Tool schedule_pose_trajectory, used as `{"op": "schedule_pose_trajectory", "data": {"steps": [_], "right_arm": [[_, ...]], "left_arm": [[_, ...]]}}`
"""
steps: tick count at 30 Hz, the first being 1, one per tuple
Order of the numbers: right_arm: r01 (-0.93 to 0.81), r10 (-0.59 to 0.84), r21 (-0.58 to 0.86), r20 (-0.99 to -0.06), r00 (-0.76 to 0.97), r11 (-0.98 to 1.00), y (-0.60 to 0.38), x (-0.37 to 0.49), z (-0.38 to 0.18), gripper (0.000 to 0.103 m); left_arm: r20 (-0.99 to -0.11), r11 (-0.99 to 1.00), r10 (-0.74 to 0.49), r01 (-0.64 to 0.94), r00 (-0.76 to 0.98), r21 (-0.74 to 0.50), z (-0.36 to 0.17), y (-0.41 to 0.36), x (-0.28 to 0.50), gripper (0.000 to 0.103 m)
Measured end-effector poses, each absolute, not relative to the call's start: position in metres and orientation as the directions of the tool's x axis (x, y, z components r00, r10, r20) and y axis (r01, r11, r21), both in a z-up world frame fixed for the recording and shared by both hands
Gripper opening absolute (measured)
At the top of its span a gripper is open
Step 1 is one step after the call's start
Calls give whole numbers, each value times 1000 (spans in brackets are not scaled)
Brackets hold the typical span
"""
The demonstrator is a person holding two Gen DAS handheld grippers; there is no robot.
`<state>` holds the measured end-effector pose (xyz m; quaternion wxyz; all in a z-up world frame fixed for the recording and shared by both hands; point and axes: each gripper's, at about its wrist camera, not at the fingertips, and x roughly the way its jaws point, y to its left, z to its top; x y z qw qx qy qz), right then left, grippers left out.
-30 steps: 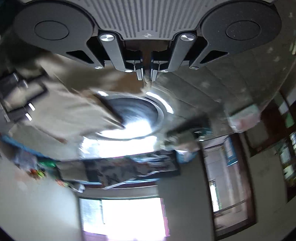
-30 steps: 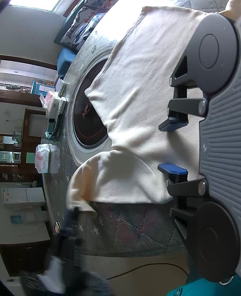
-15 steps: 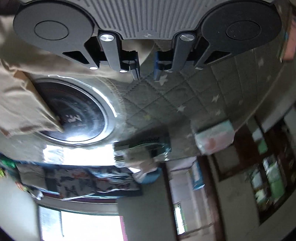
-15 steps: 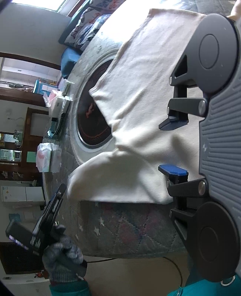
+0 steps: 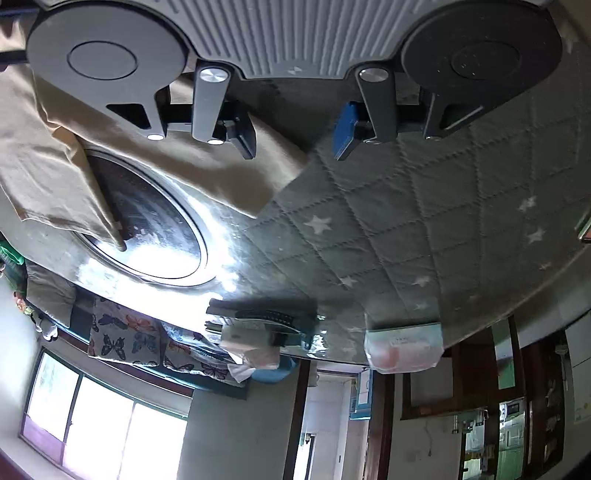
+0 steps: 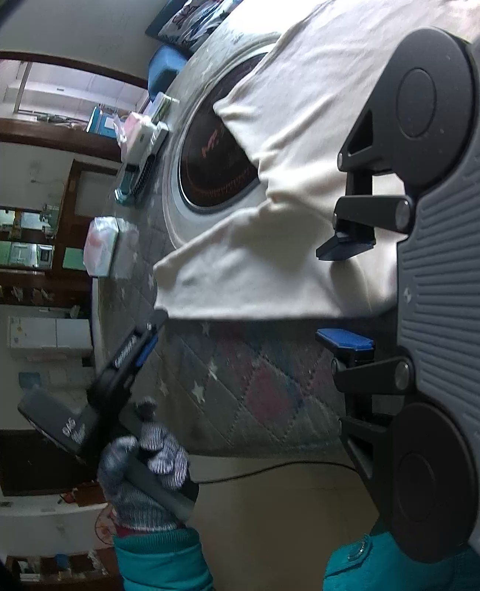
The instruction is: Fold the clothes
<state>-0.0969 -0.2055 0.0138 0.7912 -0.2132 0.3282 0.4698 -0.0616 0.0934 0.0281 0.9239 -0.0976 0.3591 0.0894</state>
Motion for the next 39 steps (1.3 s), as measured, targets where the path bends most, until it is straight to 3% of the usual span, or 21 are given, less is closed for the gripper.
{"op": "schedule_pose_trajectory", "data": {"steps": [3, 4, 7, 9, 18, 28, 39], "right_arm": [[-888, 602, -28, -725, 335, 460, -202, -100, 11, 41], [-889, 602, -28, -726, 332, 457, -200, -101, 10, 41], [-893, 601, -26, -731, 324, 449, -197, -103, 7, 41], [-893, 601, -25, -732, 322, 449, -196, -104, 6, 41], [-901, 618, 2, -729, 295, 433, -197, -109, 6, 44], [-874, 637, 24, -695, 334, 485, -216, -110, 22, 44], [-682, 458, 23, -757, 466, 731, -310, -102, 13, 44]], "left_arm": [[-682, 960, 118, -259, 722, -108, 25, 91, -59, 45], [-678, 959, 130, -266, 723, -100, 24, 90, -58, 33], [-667, 962, 133, -258, 733, -92, 21, 86, -57, 13], [-657, 961, 145, -264, 740, -86, 20, 84, -58, 6], [-605, 933, 258, -357, 754, -47, 38, 83, -113, 4], [-634, 939, 249, -342, 732, -27, 29, 85, -107, 5], [-630, 940, 281, -340, 724, 28, 29, 89, -86, 4]]}}
